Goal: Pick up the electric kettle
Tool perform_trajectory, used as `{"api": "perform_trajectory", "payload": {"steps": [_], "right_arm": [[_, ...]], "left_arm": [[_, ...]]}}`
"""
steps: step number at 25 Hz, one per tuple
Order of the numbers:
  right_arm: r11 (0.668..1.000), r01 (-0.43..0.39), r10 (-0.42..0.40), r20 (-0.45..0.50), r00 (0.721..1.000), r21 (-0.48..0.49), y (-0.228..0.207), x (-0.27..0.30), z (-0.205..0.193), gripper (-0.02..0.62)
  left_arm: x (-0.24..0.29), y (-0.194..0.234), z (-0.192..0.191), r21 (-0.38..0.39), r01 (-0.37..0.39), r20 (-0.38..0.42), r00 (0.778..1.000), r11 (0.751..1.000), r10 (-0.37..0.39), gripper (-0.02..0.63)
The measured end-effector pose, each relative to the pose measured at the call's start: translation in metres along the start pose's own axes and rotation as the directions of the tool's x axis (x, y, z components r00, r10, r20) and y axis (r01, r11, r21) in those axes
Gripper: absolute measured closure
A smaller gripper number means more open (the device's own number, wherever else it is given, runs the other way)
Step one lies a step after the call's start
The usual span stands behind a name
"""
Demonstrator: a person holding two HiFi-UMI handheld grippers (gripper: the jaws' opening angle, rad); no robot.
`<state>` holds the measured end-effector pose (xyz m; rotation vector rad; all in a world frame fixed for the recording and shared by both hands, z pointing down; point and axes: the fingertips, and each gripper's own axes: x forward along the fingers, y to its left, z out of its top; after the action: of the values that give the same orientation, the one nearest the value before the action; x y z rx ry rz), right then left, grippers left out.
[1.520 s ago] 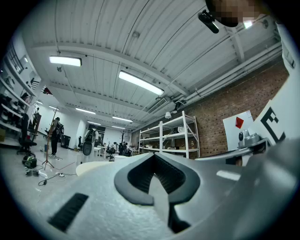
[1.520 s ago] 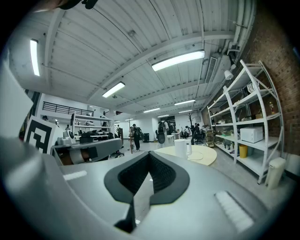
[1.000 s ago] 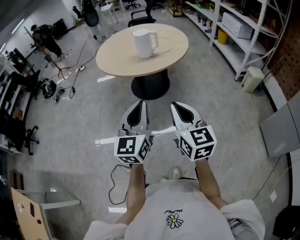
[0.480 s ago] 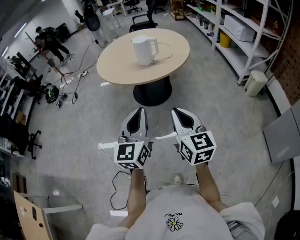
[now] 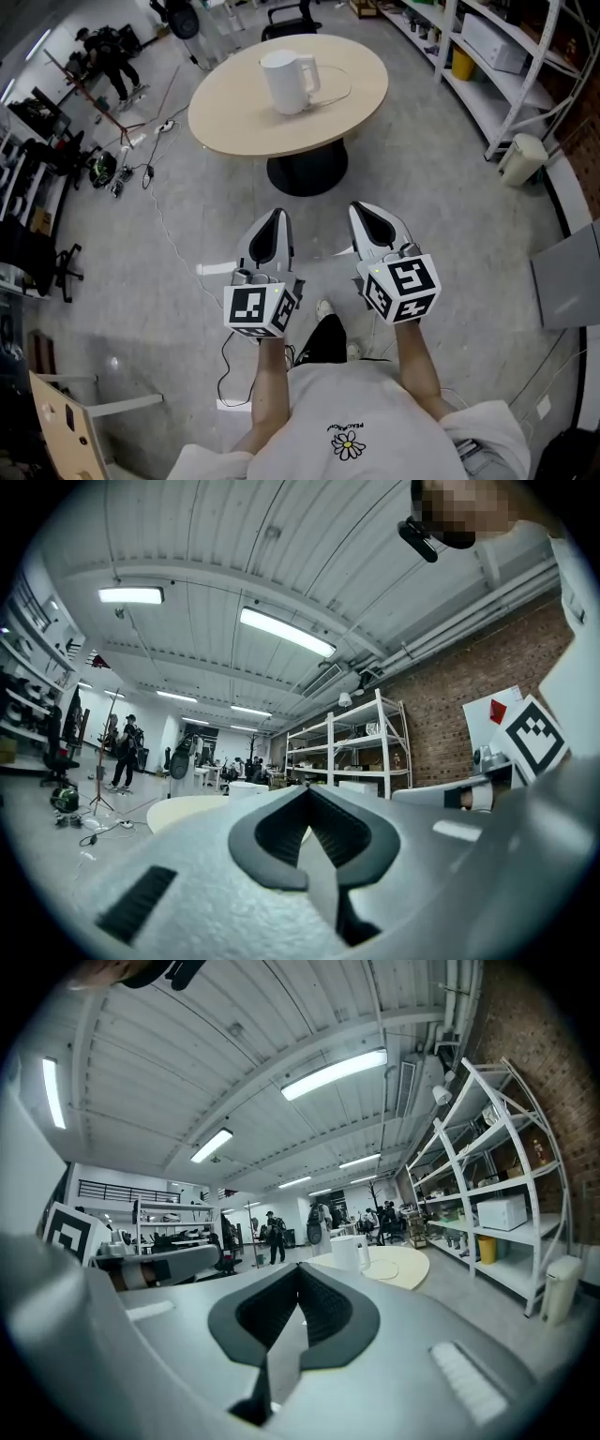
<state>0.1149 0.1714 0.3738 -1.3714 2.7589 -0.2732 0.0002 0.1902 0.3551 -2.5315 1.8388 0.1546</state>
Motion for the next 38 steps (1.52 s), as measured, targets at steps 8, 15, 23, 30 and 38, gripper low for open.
{"api": "perform_trajectory", "payload": {"steps": [8, 15, 23, 30, 38], "right_arm": [[0.996, 0.081, -0.083, 0.078, 0.993, 0.034, -0.062, 0.112, 0.016, 0.588], [0.993, 0.067, -0.079, 0.120, 0.990, 0.101, -0.104, 0.244, 0.056, 0.588], [0.990, 0.104, -0.106, 0.019, 0.994, 0.094, -0.156, 0.335, 0.042, 0.523], [0.996, 0.082, -0.079, -0.070, 0.994, 0.045, -0.205, 0.426, 0.026, 0.459], [0.997, 0.074, -0.079, -0.230, 0.970, -0.034, -0.279, 0.534, -0.024, 0.425]], "left_arm": [[0.105, 0.066, -0.009, 0.008, 0.038, 0.056, 0.998, 0.999, -0.039, 0.603], [0.222, 0.172, 0.000, -0.078, 0.031, 0.065, 0.998, 0.996, -0.026, 0.604], [0.308, 0.231, -0.024, -0.103, 0.025, 0.039, 0.999, 0.994, -0.021, 0.603], [0.392, 0.258, -0.059, -0.151, 0.058, -0.019, 0.998, 0.987, -0.062, 0.464], [0.490, 0.303, -0.115, -0.111, 0.022, -0.136, 0.990, 0.994, -0.037, 0.285]]}}
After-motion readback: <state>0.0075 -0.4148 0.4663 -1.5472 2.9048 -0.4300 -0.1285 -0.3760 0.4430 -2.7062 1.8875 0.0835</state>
